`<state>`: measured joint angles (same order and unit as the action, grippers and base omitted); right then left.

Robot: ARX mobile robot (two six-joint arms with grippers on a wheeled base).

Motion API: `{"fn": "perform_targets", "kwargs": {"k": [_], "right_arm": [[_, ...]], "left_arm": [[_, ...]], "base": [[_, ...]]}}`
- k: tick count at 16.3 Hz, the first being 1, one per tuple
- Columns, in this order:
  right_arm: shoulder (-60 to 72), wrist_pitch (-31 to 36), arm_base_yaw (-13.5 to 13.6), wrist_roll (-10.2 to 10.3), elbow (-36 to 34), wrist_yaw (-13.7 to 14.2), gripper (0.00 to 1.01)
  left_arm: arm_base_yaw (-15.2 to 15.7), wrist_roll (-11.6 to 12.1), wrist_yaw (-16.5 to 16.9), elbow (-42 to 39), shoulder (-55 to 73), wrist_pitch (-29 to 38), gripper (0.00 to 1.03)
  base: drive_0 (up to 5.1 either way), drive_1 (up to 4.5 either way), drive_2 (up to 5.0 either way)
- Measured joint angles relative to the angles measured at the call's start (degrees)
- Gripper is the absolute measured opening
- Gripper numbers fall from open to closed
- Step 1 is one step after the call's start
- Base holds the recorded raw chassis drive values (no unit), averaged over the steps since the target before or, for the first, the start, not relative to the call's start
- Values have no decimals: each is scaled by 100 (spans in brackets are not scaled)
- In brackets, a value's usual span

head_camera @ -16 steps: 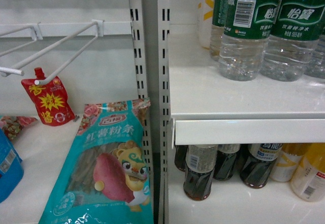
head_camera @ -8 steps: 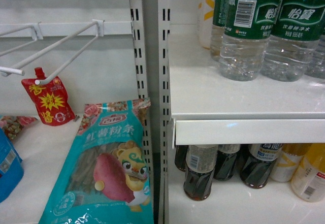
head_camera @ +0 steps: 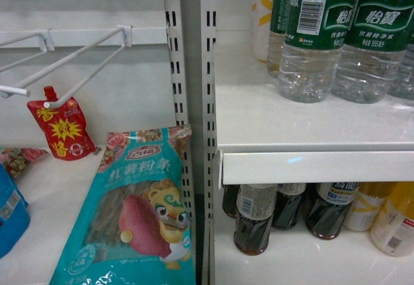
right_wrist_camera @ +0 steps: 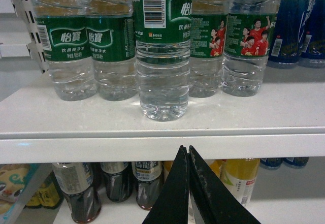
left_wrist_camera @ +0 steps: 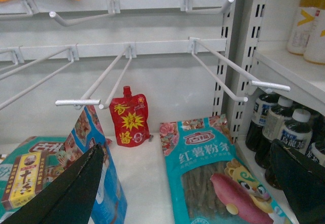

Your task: Move water from second to third shelf

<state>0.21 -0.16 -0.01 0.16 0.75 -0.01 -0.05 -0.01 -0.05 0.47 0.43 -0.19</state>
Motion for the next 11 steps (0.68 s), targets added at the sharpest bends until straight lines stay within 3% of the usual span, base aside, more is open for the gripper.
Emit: {"fn": "perform_targets", "kwargs": {"k": [1,2,6,11], "right_arm": [[0,0,0,-2,0,2,16],[0,0,0,-2,0,2,55],[0,0,0,0,0,0,100],[0,0,0,-2,0,2,98]], "left_arm": [[0,0,0,0,0,0,98],[0,0,0,0,0,0,98],[0,0,0,0,0,0,98],[0,2,0,0,0,0,98]], "base": [[0,0,0],[0,0,0],[0,0,0],[0,0,0]]}}
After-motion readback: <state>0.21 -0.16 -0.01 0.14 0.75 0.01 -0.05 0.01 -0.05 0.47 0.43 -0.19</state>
